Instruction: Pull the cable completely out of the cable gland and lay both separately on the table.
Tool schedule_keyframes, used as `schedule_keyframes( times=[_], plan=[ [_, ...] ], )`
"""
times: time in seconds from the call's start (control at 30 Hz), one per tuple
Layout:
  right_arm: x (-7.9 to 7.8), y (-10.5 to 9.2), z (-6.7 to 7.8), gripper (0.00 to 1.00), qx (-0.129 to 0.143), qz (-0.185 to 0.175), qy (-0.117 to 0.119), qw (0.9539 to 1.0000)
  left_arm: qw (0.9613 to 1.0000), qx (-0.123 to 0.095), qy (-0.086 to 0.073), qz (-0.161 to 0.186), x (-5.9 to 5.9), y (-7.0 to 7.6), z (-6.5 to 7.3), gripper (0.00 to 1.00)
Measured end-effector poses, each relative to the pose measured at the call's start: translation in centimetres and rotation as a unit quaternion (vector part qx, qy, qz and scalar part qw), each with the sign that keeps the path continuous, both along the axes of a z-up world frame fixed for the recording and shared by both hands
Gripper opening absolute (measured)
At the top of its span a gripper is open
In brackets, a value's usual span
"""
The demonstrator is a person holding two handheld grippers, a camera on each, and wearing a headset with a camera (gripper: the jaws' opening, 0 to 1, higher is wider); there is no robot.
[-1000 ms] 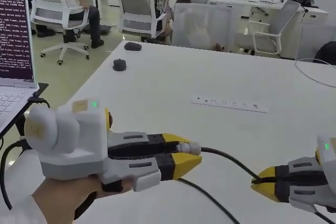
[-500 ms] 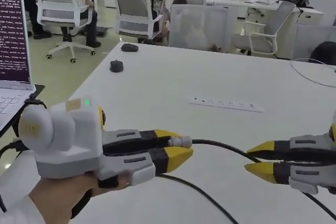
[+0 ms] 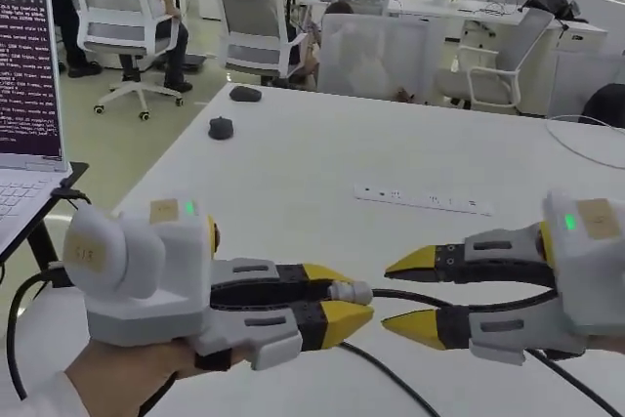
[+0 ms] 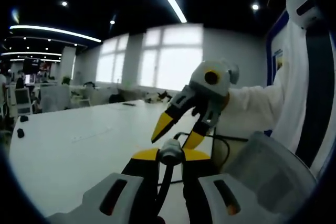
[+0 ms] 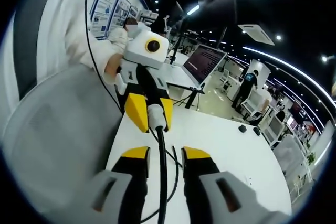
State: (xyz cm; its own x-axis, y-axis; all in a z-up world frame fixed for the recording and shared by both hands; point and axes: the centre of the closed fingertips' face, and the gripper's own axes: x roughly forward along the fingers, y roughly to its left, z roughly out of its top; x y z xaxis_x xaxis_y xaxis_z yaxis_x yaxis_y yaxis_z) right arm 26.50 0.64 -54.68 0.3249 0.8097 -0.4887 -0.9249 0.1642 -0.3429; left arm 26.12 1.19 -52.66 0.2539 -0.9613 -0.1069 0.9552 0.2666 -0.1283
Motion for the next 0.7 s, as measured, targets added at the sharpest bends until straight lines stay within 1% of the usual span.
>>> schedule_keyframes(
  times=[0.13,0.3,0.37,0.5,0.7],
  plan=[
    [-0.2,0.1,-1.0,0.18,-0.02,0.013,0.001,0.9997,0.9999,0.001,-0.001,-0.013,-0.5,-0.3,-0.1,0.16],
    [-0.4,0.0,-1.5,0.08,-0.028,0.021,0.006,0.9994,0.9998,0.001,0.001,-0.018,-0.7,-0.5,-0.1,0.16],
    [-0.6,0.1,-1.7,0.02,-0.031,0.026,0.006,0.9992,0.9998,-0.001,0.001,-0.018,-0.6,-0.4,-0.1,0.16],
    [-0.3,0.1,-1.7,0.01,-0.026,0.019,0.007,0.9994,0.9999,0.0,0.001,-0.017,-0.6,-0.4,-0.1,0.16],
    [-0.3,0.1,-1.8,0.01,-0.025,0.02,0.006,0.9995,0.9999,0.002,0.0,-0.016,-0.5,-0.4,-0.2,0.16]
  ],
)
